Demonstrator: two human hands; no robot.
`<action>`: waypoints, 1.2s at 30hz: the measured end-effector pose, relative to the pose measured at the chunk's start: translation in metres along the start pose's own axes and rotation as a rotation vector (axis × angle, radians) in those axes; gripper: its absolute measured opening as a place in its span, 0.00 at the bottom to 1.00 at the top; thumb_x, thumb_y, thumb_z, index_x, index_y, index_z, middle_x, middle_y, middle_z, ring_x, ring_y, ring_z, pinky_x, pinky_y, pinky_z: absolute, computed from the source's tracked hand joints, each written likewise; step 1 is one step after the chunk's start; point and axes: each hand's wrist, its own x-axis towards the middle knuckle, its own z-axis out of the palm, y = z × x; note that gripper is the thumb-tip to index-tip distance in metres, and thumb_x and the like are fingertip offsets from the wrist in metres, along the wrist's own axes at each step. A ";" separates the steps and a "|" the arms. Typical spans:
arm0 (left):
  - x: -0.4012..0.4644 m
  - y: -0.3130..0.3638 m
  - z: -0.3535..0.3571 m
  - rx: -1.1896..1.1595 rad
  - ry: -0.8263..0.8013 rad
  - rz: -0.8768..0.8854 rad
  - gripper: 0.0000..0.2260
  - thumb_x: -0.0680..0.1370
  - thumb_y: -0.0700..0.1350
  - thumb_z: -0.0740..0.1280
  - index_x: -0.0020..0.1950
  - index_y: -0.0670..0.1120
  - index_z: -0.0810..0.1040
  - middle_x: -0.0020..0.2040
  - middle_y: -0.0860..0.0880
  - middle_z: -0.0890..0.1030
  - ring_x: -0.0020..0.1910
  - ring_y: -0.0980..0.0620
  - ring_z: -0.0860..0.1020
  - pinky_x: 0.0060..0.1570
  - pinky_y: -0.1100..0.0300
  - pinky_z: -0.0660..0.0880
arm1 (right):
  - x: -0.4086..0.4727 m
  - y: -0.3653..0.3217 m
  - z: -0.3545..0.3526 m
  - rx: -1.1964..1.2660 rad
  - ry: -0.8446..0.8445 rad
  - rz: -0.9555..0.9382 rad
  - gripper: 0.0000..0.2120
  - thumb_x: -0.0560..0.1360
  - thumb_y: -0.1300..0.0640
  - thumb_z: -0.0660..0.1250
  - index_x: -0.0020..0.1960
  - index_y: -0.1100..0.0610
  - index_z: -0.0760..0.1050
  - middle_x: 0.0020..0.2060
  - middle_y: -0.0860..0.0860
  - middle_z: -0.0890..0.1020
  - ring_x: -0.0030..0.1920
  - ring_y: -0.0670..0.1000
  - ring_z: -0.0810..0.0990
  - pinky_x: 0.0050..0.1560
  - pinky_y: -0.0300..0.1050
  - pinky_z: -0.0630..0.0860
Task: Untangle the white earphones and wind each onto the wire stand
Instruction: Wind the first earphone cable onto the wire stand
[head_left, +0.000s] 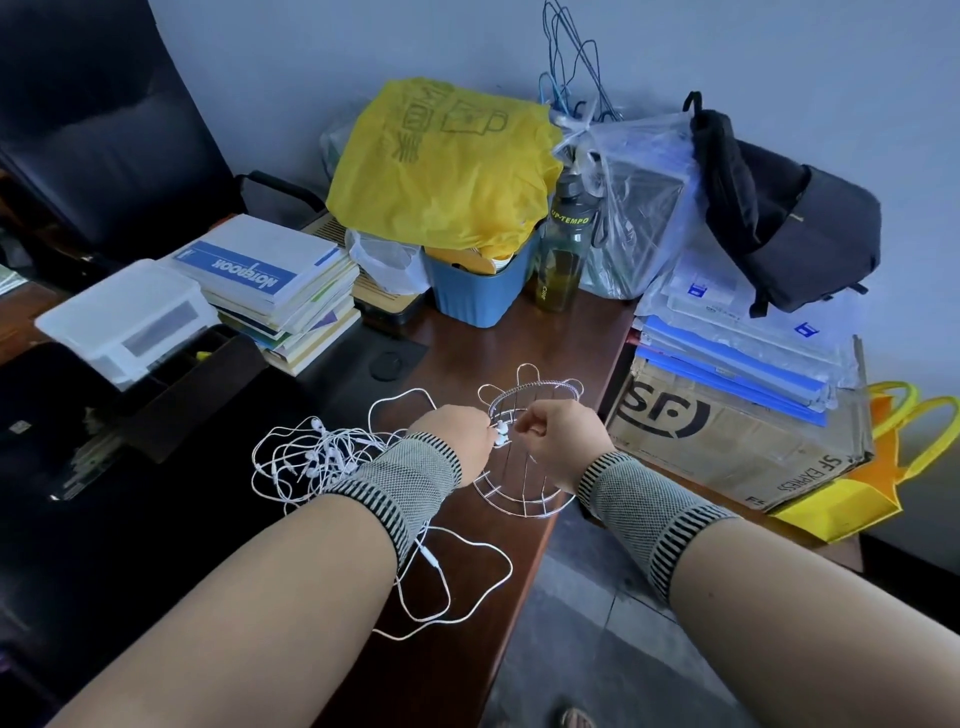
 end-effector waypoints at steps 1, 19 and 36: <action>0.001 0.001 0.001 0.015 -0.001 -0.005 0.16 0.84 0.51 0.52 0.56 0.44 0.75 0.57 0.45 0.80 0.56 0.44 0.78 0.56 0.50 0.76 | 0.000 -0.001 0.002 -0.022 -0.008 -0.012 0.08 0.77 0.58 0.63 0.49 0.51 0.81 0.47 0.47 0.83 0.51 0.50 0.81 0.55 0.45 0.76; -0.002 -0.009 0.017 -0.419 0.010 -0.033 0.10 0.81 0.48 0.62 0.41 0.50 0.74 0.36 0.51 0.78 0.46 0.46 0.81 0.46 0.58 0.73 | 0.007 -0.014 0.047 -0.338 -0.084 -0.046 0.09 0.77 0.60 0.60 0.56 0.57 0.74 0.51 0.55 0.81 0.53 0.58 0.79 0.47 0.45 0.71; 0.001 -0.026 0.029 -0.415 0.010 -0.017 0.04 0.79 0.45 0.63 0.47 0.50 0.76 0.40 0.54 0.77 0.36 0.54 0.75 0.40 0.60 0.70 | 0.045 0.003 0.029 -0.249 0.031 -0.074 0.12 0.79 0.55 0.60 0.58 0.52 0.78 0.51 0.52 0.82 0.52 0.55 0.80 0.50 0.44 0.74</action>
